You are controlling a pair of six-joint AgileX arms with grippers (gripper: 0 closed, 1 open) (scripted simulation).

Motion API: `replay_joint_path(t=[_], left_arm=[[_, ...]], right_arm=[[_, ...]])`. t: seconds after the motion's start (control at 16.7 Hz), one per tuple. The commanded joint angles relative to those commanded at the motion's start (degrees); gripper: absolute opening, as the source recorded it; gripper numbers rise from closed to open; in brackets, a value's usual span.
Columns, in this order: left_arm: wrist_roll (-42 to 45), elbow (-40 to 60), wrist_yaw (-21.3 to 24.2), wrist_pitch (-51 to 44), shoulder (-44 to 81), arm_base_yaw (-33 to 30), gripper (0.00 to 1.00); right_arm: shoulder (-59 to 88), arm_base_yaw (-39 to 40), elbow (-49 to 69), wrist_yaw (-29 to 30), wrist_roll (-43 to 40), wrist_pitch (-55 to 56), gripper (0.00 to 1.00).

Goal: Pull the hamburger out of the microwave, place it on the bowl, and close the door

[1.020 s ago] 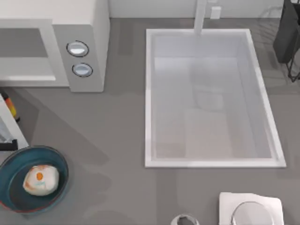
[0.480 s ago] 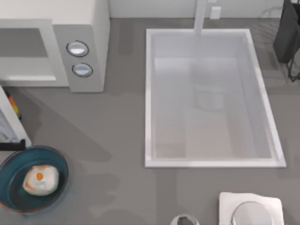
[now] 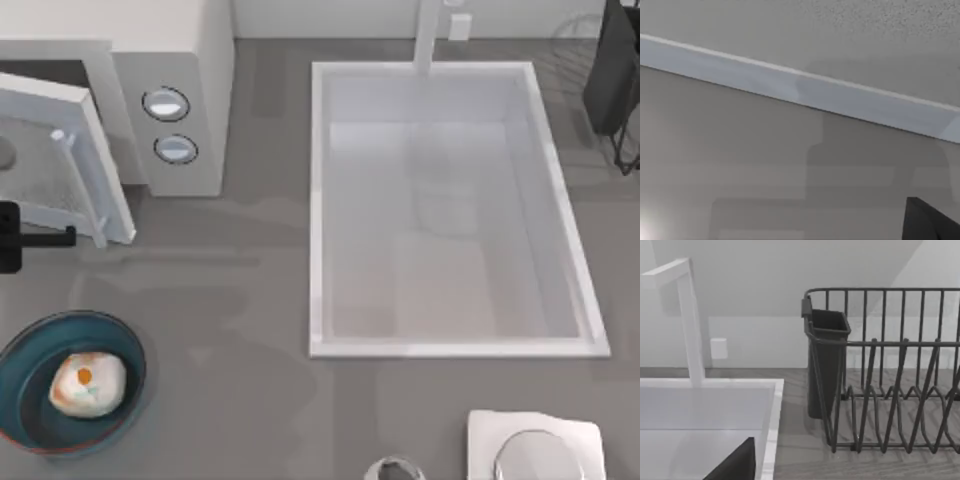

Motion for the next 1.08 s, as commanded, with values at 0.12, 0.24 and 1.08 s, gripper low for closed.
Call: replay_joint_path(t=[0.12, 0.24, 1.08], left_arm=[[-0.20, 2.49, -0.21, 1.85, 3.74, -0.36, 0.00], [-0.27, 3.49, -0.30, 2.57, 5.02, -0.50, 0.00], [-0.87, 25.33, -0.84, 0.94, 25.22, -1.36, 0.00]], right_arm=[[0.00, 0.00, 0.00, 0.00, 0.00, 0.00, 1.00], [0.00, 0.00, 0.00, 0.00, 0.00, 0.00, 1.00], [0.00, 0.00, 0.00, 0.00, 0.00, 0.00, 1.00]])
